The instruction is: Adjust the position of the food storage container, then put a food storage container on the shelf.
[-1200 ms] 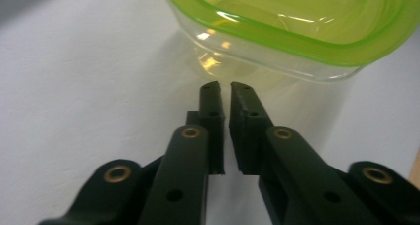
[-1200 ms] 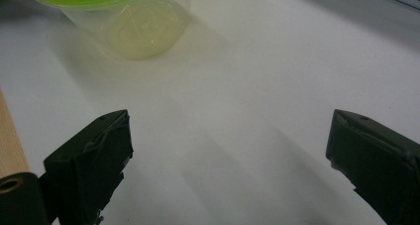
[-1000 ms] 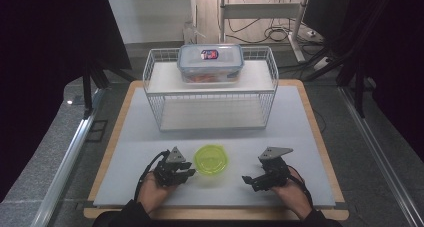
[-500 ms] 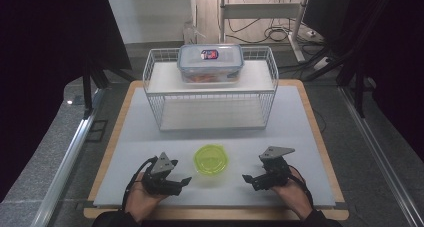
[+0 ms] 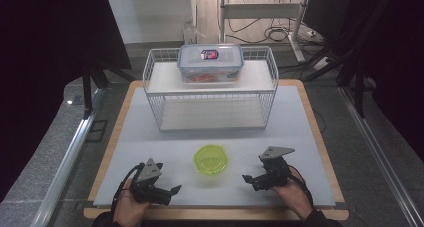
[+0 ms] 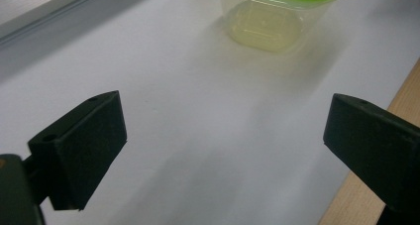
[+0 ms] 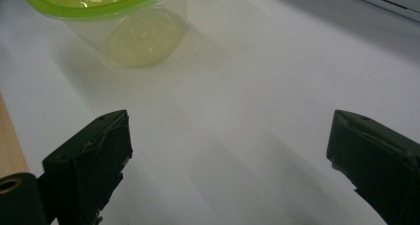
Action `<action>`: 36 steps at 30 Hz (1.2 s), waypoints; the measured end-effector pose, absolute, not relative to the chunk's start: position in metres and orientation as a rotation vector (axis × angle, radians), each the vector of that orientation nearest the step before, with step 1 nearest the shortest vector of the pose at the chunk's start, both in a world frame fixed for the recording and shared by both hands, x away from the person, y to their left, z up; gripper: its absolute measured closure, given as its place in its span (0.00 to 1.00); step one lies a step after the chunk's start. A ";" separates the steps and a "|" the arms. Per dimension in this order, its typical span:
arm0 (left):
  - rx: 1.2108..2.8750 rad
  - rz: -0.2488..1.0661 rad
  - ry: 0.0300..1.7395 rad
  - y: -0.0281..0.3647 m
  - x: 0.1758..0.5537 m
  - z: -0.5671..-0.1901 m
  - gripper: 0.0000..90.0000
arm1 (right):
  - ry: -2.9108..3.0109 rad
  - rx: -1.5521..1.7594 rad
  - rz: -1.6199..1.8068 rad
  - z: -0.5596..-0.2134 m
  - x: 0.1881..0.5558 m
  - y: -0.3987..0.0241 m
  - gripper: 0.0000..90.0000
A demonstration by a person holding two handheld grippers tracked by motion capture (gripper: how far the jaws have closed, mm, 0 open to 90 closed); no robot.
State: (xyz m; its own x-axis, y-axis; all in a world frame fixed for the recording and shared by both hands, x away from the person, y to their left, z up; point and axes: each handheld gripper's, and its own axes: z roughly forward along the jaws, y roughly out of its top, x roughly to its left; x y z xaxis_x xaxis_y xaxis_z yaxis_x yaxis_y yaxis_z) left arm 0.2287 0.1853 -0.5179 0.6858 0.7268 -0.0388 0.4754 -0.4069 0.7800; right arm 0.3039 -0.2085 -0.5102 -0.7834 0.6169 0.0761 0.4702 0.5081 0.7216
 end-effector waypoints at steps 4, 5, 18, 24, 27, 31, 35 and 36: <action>2.057 0.408 0.913 0.187 0.229 -0.517 0.01 | 2.559 0.942 1.136 -0.511 0.304 -0.208 0.03; 2.062 0.411 0.911 0.187 0.229 -0.517 0.01 | 2.555 0.946 1.137 -0.511 0.304 -0.208 0.02; 2.077 0.430 0.901 0.188 0.229 -0.518 0.01 | 2.484 0.978 1.235 -0.502 0.306 -0.206 0.02; 2.074 0.436 0.902 0.189 0.228 -0.518 0.02 | 2.496 1.001 1.263 -0.494 0.312 -0.201 0.03; 2.081 0.443 0.904 0.190 0.227 -0.518 0.02 | 2.515 1.015 1.291 -0.490 0.316 -0.198 0.11; 2.075 0.454 0.914 0.193 0.225 -0.518 0.02 | 2.557 1.049 1.346 -0.487 0.323 -0.192 0.22; 2.071 0.453 0.920 0.195 0.224 -0.517 0.02 | 2.602 1.094 1.365 -0.488 0.330 -0.182 0.32; 2.072 0.453 0.921 0.195 0.224 -0.518 0.02 | 2.610 1.107 1.376 -0.488 0.333 -0.180 0.34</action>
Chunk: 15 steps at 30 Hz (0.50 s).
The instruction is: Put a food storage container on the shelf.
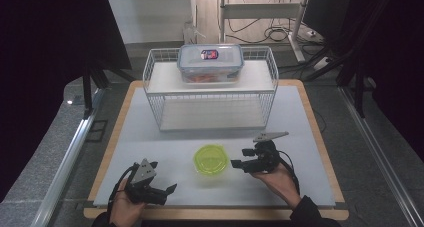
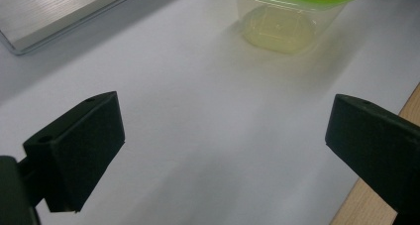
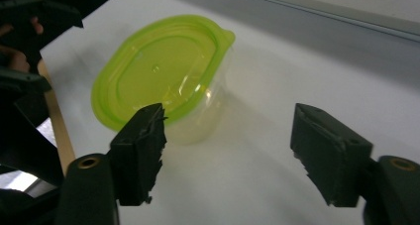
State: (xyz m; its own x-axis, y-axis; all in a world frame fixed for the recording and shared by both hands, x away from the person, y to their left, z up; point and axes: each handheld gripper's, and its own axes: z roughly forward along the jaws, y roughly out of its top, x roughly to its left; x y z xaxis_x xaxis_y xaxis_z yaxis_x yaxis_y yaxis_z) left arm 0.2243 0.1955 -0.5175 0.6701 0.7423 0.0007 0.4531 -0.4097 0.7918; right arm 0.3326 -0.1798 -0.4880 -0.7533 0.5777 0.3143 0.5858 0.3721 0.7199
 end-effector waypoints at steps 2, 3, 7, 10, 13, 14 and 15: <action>2.072 0.453 0.919 0.196 0.224 -0.517 0.02 | -2.558 -1.113 -1.363 -0.488 0.337 -0.176 0.39; 2.073 0.453 0.918 0.195 0.224 -0.518 0.02 | -2.535 -1.123 -1.361 -0.488 0.339 -0.174 0.42; 2.075 0.452 0.914 0.195 0.224 -0.518 0.02 | -2.471 -1.155 -1.349 -0.490 0.349 -0.164 0.51; 2.074 0.448 0.913 0.195 0.224 -0.518 0.02 | -2.425 -1.164 -1.351 -0.493 0.355 -0.160 0.57; 2.075 0.445 0.913 0.195 0.224 -0.518 0.02 | -2.384 -1.169 -1.338 -0.496 0.361 -0.153 0.63; 2.075 0.444 0.912 0.195 0.224 -0.518 0.02 | -2.376 -1.172 -1.327 -0.496 0.362 -0.151 0.64; 2.073 0.441 0.911 0.195 0.224 -0.518 0.02 | -2.372 -1.174 -1.318 -0.498 0.364 -0.149 0.66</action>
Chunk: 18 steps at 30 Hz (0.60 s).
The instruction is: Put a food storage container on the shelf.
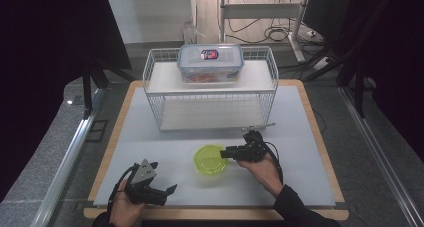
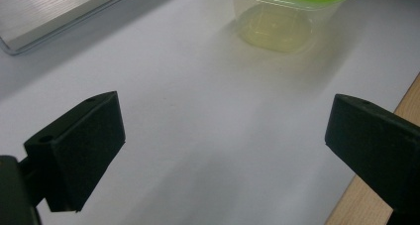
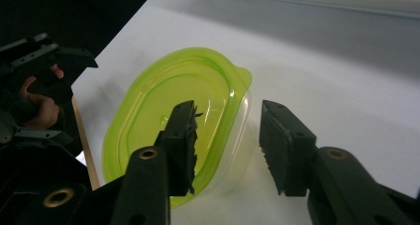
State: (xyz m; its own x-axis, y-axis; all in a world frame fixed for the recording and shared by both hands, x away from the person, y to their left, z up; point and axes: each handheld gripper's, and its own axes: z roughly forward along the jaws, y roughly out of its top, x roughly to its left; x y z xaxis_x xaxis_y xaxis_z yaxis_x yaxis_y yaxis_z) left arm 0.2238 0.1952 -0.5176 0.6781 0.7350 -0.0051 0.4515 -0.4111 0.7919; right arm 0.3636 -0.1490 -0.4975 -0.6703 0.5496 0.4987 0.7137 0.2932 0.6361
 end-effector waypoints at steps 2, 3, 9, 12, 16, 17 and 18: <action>2.073 0.438 0.910 0.195 0.224 -0.518 0.02 | -2.347 -1.182 -1.302 -0.499 0.365 -0.147 0.70; 2.073 0.434 0.910 0.195 0.224 -0.518 0.02 | -2.329 -1.189 -1.294 -0.500 0.366 -0.148 0.73; 2.074 0.428 0.910 0.195 0.224 -0.518 0.02 | -2.262 -1.194 -1.252 -0.502 0.372 -0.149 0.88; 2.075 0.426 0.912 0.195 0.224 -0.518 0.02 | -2.258 -1.172 -1.245 -0.502 0.374 -0.147 0.89; 2.073 0.424 0.911 0.195 0.224 -0.518 0.03 | -2.265 -1.130 -1.237 -0.499 0.375 -0.145 0.90; 2.074 0.422 0.911 0.195 0.224 -0.518 0.03 | -2.254 -1.126 -1.238 -0.499 0.375 -0.146 0.91; 2.073 0.420 0.911 0.195 0.224 -0.518 0.03 | -2.247 -1.125 -1.240 -0.499 0.375 -0.146 0.91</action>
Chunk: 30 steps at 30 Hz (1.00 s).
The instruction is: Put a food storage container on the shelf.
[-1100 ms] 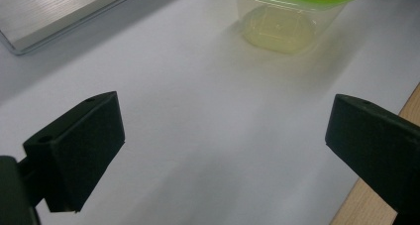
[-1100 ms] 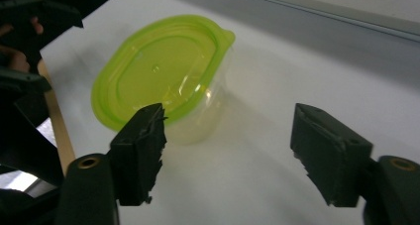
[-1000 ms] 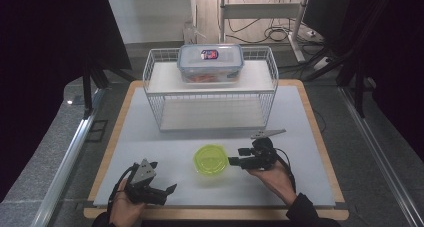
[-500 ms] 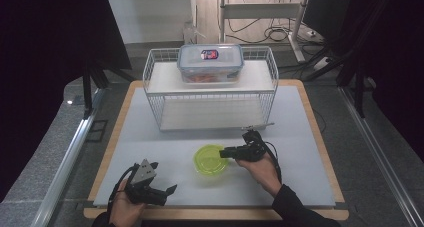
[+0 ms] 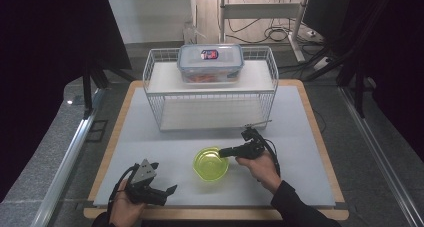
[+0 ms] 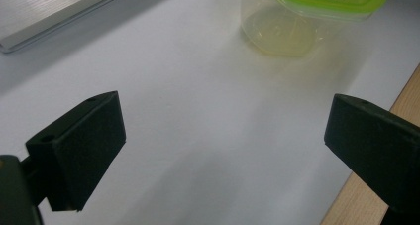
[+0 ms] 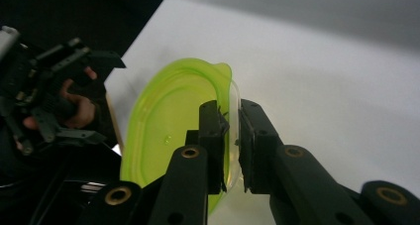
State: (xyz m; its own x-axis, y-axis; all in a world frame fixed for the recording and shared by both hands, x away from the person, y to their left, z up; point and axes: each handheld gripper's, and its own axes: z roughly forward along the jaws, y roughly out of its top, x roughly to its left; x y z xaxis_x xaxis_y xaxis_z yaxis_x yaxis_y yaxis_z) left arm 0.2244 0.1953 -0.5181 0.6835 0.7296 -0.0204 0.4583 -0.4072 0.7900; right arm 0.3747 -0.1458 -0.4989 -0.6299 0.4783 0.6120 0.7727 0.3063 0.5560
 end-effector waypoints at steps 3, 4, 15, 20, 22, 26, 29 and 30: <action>2.073 0.419 0.911 0.195 0.224 -0.518 0.03 | -2.227 -1.126 -1.266 -0.495 0.374 -0.148 0.92; 2.073 0.418 0.911 0.195 0.224 -0.518 0.03 | -2.235 -1.127 -1.275 -0.492 0.374 -0.149 0.92; 2.067 0.413 0.914 0.196 0.225 -0.518 0.03 | -2.183 -1.146 -1.363 -0.479 0.375 -0.162 0.92; 2.057 0.409 0.920 0.197 0.225 -0.518 0.02 | -2.168 -1.132 -1.406 -0.470 0.375 -0.165 0.93; 2.057 0.409 0.919 0.197 0.225 -0.518 0.02 | -2.161 -1.132 -1.425 -0.466 0.375 -0.167 0.93; 2.058 0.409 0.918 0.196 0.225 -0.518 0.02 | -2.141 -1.128 -1.464 -0.456 0.374 -0.171 0.93; 2.058 0.408 0.919 0.196 0.225 -0.518 0.02 | -2.145 -1.131 -1.493 -0.450 0.375 -0.174 0.94; 2.058 0.408 0.918 0.196 0.225 -0.518 0.02 | -2.139 -1.127 -1.499 -0.447 0.375 -0.175 0.94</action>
State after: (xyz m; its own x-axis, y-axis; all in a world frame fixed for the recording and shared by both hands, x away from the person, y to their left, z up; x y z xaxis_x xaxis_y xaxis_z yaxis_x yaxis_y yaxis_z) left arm 0.2254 0.1964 -0.5185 0.6807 0.7317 -0.0362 0.4638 -0.3922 0.7944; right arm 0.3750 -0.1749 -0.4474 -0.6495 0.4283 0.6282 0.7367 0.1498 0.6595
